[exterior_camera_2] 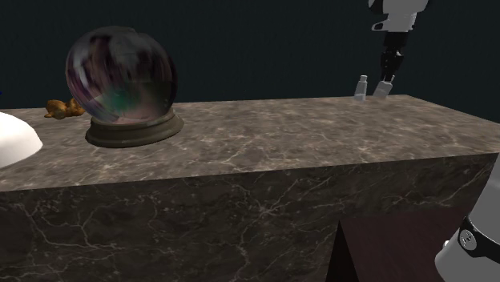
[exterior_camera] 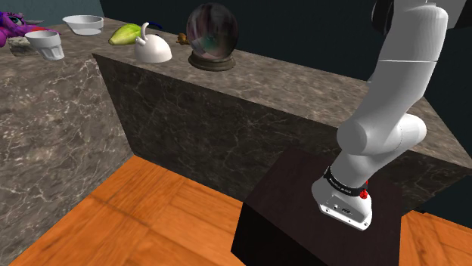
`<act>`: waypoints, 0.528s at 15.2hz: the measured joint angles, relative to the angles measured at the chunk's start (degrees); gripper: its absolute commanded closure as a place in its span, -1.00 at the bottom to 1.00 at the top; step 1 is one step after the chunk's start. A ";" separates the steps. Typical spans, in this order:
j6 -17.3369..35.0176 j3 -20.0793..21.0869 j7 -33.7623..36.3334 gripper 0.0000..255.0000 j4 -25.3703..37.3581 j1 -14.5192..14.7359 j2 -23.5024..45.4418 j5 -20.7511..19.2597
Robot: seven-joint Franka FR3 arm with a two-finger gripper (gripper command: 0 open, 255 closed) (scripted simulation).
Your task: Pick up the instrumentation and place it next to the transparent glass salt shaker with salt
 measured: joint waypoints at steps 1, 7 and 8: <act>0.61 0.15 0.01 1.00 -0.49 0.06 0.21 0.22; 3.29 0.56 -0.45 1.00 -2.92 0.15 0.73 0.89; 3.31 0.59 -0.47 1.00 -2.91 0.11 0.78 0.94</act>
